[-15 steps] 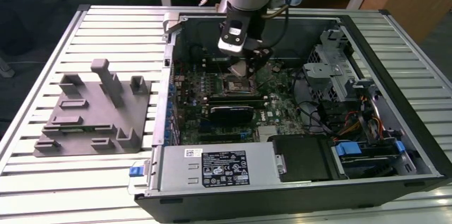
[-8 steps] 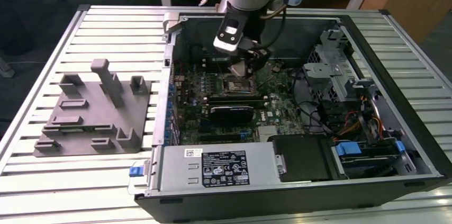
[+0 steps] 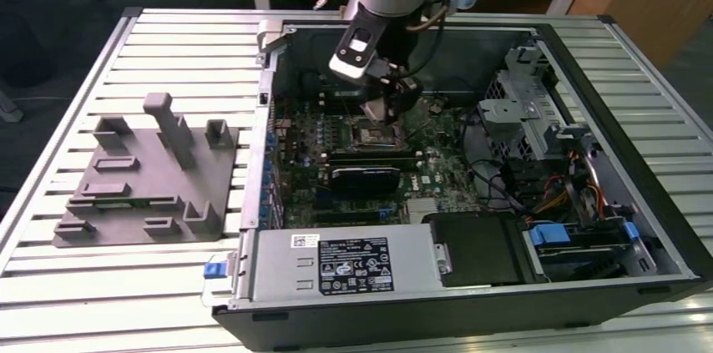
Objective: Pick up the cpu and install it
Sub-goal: 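Place the cpu into insertion slot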
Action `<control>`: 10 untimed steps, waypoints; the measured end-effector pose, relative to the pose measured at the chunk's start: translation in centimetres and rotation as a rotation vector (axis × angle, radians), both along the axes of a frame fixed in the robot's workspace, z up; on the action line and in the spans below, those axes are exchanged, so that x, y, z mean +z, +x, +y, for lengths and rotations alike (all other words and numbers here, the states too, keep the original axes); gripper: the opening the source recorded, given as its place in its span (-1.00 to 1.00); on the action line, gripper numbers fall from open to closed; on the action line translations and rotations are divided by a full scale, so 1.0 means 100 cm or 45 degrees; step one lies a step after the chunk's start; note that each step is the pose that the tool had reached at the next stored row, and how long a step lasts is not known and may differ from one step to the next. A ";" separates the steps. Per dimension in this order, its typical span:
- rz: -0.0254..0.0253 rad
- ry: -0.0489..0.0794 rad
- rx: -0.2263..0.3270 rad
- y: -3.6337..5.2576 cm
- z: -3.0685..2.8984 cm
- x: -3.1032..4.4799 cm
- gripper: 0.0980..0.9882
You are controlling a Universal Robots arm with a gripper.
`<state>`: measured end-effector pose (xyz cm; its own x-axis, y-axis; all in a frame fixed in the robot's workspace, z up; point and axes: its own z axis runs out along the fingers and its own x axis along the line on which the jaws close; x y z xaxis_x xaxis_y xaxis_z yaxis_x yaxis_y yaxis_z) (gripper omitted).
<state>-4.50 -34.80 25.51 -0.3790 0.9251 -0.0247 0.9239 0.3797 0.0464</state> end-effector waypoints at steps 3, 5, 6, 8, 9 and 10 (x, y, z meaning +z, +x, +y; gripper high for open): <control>0.0000 0.000 -0.058 0.0000 0.0000 0.0000 0.00; 0.0000 0.000 -0.097 0.0000 0.0000 -0.0001 0.00; 0.0000 0.000 -0.116 0.0000 0.0000 -0.0001 0.00; -0.0001 0.000 -0.157 0.0000 0.0000 -0.0001 0.00; 0.0000 0.000 -0.177 0.0000 0.0000 -0.0001 0.00; 0.0000 0.000 -0.197 0.0000 0.0000 -0.0002 0.00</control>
